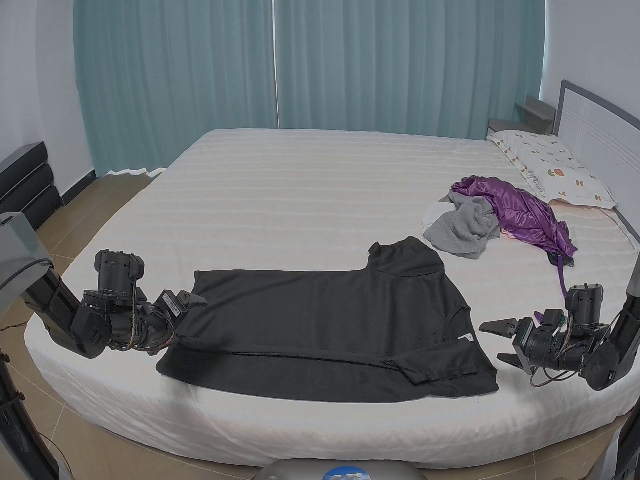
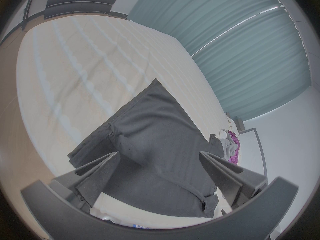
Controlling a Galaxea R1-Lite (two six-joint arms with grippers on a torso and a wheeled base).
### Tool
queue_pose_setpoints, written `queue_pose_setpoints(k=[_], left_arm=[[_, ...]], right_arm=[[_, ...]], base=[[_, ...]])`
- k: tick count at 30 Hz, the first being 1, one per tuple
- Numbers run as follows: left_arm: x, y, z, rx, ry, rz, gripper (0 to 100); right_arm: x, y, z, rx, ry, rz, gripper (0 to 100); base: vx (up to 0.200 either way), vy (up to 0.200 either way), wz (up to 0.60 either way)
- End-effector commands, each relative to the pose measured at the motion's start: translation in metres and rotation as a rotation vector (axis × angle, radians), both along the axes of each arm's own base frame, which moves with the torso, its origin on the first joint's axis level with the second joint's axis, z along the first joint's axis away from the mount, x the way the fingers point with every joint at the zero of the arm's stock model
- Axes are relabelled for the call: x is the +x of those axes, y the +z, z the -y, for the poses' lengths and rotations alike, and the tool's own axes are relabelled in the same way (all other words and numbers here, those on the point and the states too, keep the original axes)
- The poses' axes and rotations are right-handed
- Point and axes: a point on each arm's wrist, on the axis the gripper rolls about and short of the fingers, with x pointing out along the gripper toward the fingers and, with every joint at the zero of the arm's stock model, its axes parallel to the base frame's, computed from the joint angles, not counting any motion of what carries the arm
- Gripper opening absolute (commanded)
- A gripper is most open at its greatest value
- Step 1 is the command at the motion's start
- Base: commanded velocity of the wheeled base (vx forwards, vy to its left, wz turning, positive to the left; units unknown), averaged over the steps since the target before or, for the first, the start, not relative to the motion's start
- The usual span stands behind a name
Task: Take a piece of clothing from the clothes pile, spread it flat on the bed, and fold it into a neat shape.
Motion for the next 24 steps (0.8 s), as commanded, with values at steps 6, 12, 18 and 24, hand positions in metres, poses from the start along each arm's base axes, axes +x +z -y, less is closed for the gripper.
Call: queue_pose_setpoints(k=[6,12,18,24], left_arm=[[-0.008,-0.004,0.003,0.013,-0.014,-0.036,100],[-0.017,-0.015,0.011,0.056,-0.071,-0.115,100],[-0.012,-0.034,0.016,0.092,-0.075,-0.176,100],[0.01,-0.052,0.015,0.117,-0.041,-0.189,100]], right_arm=[[-0.003,-0.002,0.0,-0.001,0.002,-0.014,100],[-0.003,-0.004,-0.001,-0.002,0.004,-0.022,100],[-0.004,-0.006,-0.003,-0.002,0.012,-0.03,100],[-0.003,-0.009,-0.006,-0.006,0.025,-0.041,100]], base=[[0.0,0.0,0.0],[0.0,0.0,0.0],[0.0,0.0,0.0],[0.0,0.0,0.0]])
